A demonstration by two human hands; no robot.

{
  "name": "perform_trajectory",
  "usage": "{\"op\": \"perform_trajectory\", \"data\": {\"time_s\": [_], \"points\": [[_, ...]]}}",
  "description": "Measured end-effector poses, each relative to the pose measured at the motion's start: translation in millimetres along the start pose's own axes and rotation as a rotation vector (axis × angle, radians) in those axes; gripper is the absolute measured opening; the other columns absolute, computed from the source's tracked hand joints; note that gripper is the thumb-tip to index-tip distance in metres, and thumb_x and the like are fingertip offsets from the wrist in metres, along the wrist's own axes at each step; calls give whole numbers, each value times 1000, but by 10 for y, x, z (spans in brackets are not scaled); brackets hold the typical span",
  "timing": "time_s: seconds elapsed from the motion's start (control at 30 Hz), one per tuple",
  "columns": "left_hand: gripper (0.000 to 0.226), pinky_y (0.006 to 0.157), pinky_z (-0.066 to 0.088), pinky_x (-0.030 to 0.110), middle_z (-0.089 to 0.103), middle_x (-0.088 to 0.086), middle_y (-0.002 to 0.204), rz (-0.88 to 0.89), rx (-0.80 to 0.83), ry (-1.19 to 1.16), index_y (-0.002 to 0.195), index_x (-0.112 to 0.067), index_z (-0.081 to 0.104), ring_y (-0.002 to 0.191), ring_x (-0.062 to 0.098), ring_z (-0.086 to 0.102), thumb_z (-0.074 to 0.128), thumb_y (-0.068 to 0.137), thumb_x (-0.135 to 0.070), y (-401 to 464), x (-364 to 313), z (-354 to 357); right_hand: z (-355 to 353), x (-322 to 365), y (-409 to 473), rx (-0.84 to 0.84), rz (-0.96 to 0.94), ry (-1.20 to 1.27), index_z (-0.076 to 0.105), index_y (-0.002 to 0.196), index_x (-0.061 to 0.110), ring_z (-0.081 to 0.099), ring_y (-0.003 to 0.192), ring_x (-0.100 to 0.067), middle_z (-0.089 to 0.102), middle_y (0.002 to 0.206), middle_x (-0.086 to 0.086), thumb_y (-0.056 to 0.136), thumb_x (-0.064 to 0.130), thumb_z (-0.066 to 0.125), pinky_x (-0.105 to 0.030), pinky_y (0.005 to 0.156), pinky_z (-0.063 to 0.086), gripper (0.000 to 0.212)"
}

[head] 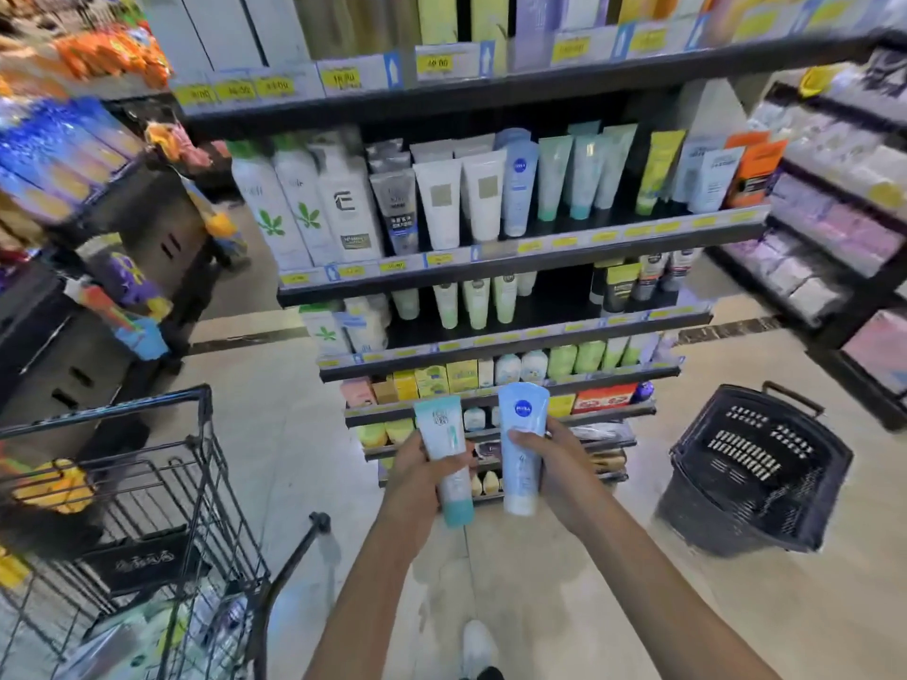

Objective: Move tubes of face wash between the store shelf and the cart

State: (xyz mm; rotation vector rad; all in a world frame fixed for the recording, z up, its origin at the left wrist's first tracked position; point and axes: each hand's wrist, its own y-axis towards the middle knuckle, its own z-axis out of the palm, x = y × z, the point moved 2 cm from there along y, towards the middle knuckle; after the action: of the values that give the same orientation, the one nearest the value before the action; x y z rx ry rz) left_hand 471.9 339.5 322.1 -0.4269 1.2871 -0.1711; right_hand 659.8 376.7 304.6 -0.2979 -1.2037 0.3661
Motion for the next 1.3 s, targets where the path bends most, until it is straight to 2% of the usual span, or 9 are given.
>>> {"op": "perform_trajectory", "data": {"time_s": [0.1,0.3,0.4,0.6,0.77,0.83,0.97,1.13,1.3], "points": [[41,73,60,37,77,12,109,48,59,-31,123,-8,65,88,23,73,71,86,9,270,-119,144,-59,211,189,10,-35,-36,68,120,11,71,91,-30,76,108,-15,92,8,72,-44,77,59,28],[43,92,57,53,76,13,116,135,145,-78,130,-10,64,98,29,73,72,89,2,842,-442,488,-154,769,717,-9,-107,-117,70,120,10,74,98,-32,76,112,-13,91,10,74,-39,73,58,30],[42,91,58,51,77,9,114,134,150,-83,129,-13,63,102,27,75,72,90,-1,1054,-566,633,-139,1151,973,-10,-182,-129,70,120,13,73,101,-33,76,113,-11,91,12,75,-37,72,59,29],[44,81,61,40,77,2,119,122,154,-80,131,-20,61,101,25,76,73,91,-4,1366,-749,820,12,2103,1419,7,-402,-156,71,120,12,73,104,-30,77,113,-10,92,13,74,-48,92,59,28],[42,82,63,49,76,0,119,145,121,-36,130,-24,61,99,30,76,73,93,-7,1500,-859,917,145,2784,1794,39,-525,-204,67,125,11,73,108,-23,77,115,-2,91,10,75,-41,91,59,35],[45,79,63,46,75,1,120,153,99,-30,132,-23,60,101,30,76,73,93,-6,1553,-892,970,165,2963,1957,58,-552,-237,68,124,14,72,111,-22,76,117,-2,90,11,77,-44,97,58,35],[45,72,62,38,75,5,121,156,59,-44,133,-22,59,104,28,75,74,92,-9,1642,-926,1103,205,3162,2229,85,-579,-288,70,117,19,71,112,-23,77,116,-2,87,11,80,-48,100,56,32],[45,74,62,38,75,6,120,169,19,-31,132,-22,61,105,29,75,76,91,-10,1736,-916,1249,225,3204,2451,113,-607,-369,70,115,17,70,109,-24,76,113,-4,85,9,81,-38,93,58,33],[45,79,63,46,75,6,119,167,-7,-31,130,-23,61,104,30,75,76,90,-9,1801,-888,1350,207,3076,2588,161,-547,-427,69,116,17,70,95,-4,75,107,5,86,6,80,-26,86,58,34]]}}
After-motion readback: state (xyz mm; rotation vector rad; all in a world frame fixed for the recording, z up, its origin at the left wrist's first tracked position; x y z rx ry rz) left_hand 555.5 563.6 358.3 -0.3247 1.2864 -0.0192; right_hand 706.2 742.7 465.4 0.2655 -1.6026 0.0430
